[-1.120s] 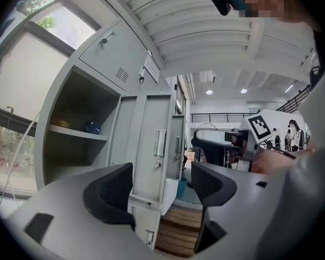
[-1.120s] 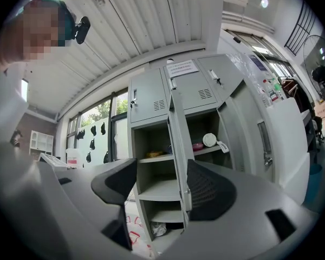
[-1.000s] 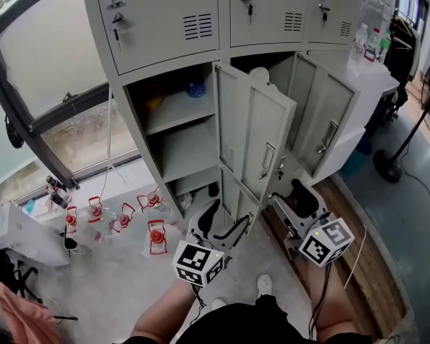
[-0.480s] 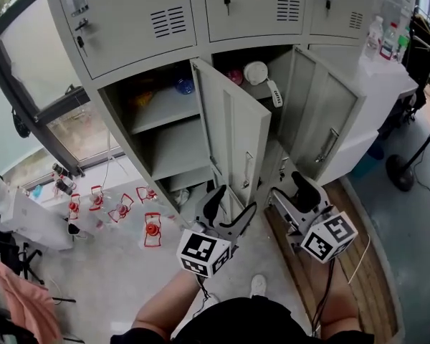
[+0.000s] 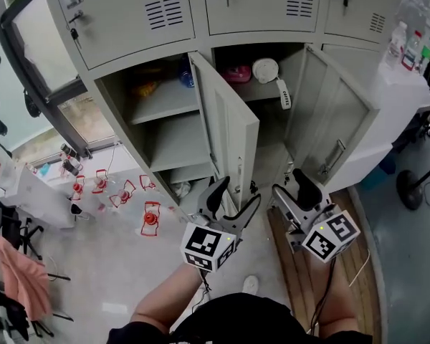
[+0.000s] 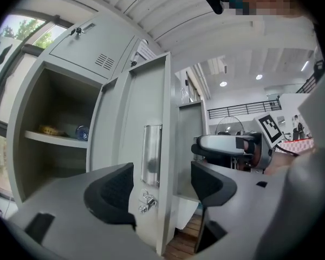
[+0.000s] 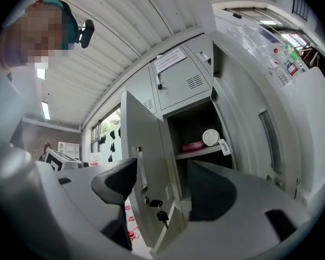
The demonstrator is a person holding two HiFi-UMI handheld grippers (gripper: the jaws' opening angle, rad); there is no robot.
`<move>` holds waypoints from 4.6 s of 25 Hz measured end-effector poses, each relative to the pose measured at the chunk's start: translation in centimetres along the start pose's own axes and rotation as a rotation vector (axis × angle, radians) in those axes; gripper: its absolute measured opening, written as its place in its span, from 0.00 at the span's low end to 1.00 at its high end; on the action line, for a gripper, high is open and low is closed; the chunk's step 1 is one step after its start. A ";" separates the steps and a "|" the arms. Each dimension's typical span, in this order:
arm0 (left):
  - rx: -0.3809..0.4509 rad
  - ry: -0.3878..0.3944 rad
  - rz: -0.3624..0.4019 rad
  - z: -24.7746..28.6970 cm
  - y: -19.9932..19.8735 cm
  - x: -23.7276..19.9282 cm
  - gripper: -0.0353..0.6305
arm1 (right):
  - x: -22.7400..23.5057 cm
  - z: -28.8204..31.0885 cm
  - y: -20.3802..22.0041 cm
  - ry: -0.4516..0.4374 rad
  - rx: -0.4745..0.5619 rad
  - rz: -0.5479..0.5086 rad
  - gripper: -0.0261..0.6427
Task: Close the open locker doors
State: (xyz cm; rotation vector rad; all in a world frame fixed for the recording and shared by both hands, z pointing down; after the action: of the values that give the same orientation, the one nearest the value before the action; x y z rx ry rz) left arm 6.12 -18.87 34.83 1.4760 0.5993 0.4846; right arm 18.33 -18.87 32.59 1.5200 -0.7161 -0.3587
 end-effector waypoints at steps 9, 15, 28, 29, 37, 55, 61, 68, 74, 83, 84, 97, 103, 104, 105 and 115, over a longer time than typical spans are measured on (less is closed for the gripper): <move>-0.003 -0.102 0.021 1.6 -0.1 -0.7 0.54 | 1.2 1.6 0.0 -0.100 -0.005 0.029 0.47; -0.014 -0.157 0.035 1.5 -0.3 -0.6 0.38 | 1.5 1.4 -0.6 -0.131 0.004 0.037 0.46; 0.007 -0.289 0.022 -2.6 -0.6 -2.4 0.28 | -1.1 3.3 -1.1 -0.247 0.005 0.038 0.45; 0.011 -0.306 0.023 -3.1 -0.6 -2.7 0.27 | -1.5 3.7 -1.0 -0.262 0.002 0.035 0.45; 0.010 -0.436 0.025 -7.6 -0.8 -6.9 0.22 | -4.7 7.0 0.3 -0.339 -0.025 0.041 0.45; 0.018 -0.478 0.045 -12.2 -1.2 -17.6 0.26 | -9.9 16.7 2.8 -0.350 -0.050 0.054 0.44; 0.024 -0.456 0.036 -12.8 -1.4 -20.5 0.28 | -11.6 19.9 4.1 -0.345 -0.069 0.057 0.44; 0.029 -0.440 0.029 -12.9 -1.6 -23.7 0.29 | -13.0 23.3 5.6 -0.343 -0.101 0.059 0.44; 0.031 -0.418 0.024 -12.8 -1.8 -26.1 0.30 | -14.2 25.9 6.8 -0.332 -0.119 0.059 0.44; 0.038 -0.373 0.005 -12.2 -2.0 -29.2 0.30 | -15.2 29.0 7.9 -0.299 -0.120 0.066 0.44; 0.036 -0.371 0.008 -12.2 -2.0 -29.6 0.30 | -15.2 29.3 7.9 -0.293 -0.118 0.067 0.44; 0.044 -0.347 -0.005 -11.7 -2.3 -33.1 0.29 | -14.8 31.9 8.0 -0.231 -0.097 0.069 0.43; 0.043 -0.332 -0.008 -12.1 -1.9 -34.1 0.30 | -14.4 33.0 8.3 -0.209 -0.094 0.062 0.43; 0.043 -0.328 -0.010 -12.2 -1.9 -34.2 0.30 | -14.3 33.1 8.4 -0.205 -0.093 0.062 0.43; 0.044 -0.323 -0.013 -12.4 -1.8 -34.2 0.30 | -14.3 33.3 8.4 -0.201 -0.091 0.061 0.43; 0.046 -0.275 -0.031 -13.7 -1.9 -34.1 0.32 | -14.6 34.4 8.4 -0.159 -0.077 0.063 0.44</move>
State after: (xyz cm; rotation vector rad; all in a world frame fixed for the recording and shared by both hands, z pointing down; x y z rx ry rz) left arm -28.82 -30.22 35.54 1.5430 0.4166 0.2390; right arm -15.93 -35.89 34.48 1.4033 -0.8635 -0.4581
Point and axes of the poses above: the fingertips, and each gripper's own axes: z forward along the fingers, x to its right, y out of its underside, the point moved 2 cm from there along -z, backward along the fingers, and after that the axes turned 1 degree about -z, right-handed, at the moved point
